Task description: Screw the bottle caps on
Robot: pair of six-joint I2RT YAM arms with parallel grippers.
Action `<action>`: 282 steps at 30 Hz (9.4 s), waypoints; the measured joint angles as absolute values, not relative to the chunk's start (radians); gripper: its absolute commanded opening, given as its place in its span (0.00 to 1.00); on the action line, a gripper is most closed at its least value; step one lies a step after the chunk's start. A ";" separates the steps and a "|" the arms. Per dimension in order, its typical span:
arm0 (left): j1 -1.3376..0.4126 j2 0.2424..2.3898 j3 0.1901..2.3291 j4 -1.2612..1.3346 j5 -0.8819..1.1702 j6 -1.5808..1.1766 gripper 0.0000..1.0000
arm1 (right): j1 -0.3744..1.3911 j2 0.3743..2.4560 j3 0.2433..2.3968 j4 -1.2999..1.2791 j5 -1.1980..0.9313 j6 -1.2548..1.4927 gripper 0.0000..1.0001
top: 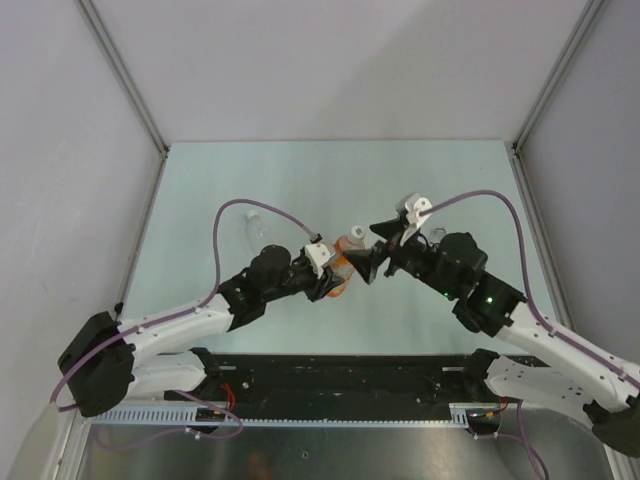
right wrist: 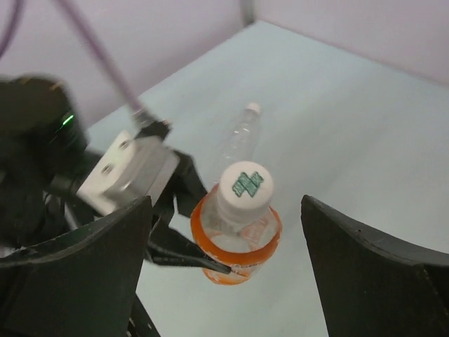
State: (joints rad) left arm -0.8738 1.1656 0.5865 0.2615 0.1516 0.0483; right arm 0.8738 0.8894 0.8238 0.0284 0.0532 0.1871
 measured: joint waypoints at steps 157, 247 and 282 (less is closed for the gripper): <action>-0.798 0.801 0.315 0.374 0.817 0.203 0.00 | 0.889 0.818 0.834 0.021 -0.785 -0.139 0.69; -0.892 0.916 0.348 0.556 0.268 -0.025 0.00 | 0.805 0.767 0.848 0.000 -0.500 -0.146 0.82; -0.889 0.883 0.329 0.556 0.765 0.064 0.00 | 0.856 0.694 0.846 -0.134 -0.887 -0.300 0.62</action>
